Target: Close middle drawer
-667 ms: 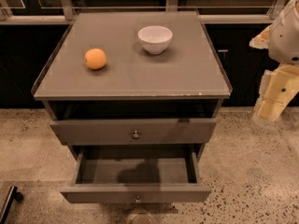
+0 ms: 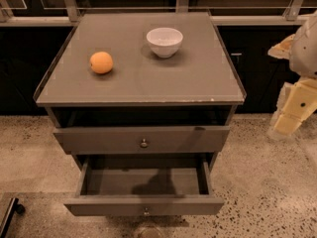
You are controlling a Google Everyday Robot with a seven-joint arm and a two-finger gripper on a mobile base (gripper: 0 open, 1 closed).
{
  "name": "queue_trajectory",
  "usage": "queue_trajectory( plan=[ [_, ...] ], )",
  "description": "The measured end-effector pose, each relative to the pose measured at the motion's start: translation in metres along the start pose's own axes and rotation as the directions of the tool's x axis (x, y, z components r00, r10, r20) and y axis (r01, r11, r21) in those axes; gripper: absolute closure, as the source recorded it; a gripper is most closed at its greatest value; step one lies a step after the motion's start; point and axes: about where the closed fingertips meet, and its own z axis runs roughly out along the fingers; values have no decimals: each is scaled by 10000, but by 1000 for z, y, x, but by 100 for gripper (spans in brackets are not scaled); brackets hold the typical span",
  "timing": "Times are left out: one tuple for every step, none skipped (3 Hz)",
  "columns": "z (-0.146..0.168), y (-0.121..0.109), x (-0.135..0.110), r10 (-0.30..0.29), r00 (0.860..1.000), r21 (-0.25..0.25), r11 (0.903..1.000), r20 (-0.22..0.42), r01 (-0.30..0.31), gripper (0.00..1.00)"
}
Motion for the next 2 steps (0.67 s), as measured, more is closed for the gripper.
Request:
queue_trajectory(
  plan=[
    [41, 23, 23, 844, 9914, -451, 9958, 999, -802, 0],
    [88, 59, 49, 2345, 9536, -943, 9709, 1888, -2201, 0]
  ],
)
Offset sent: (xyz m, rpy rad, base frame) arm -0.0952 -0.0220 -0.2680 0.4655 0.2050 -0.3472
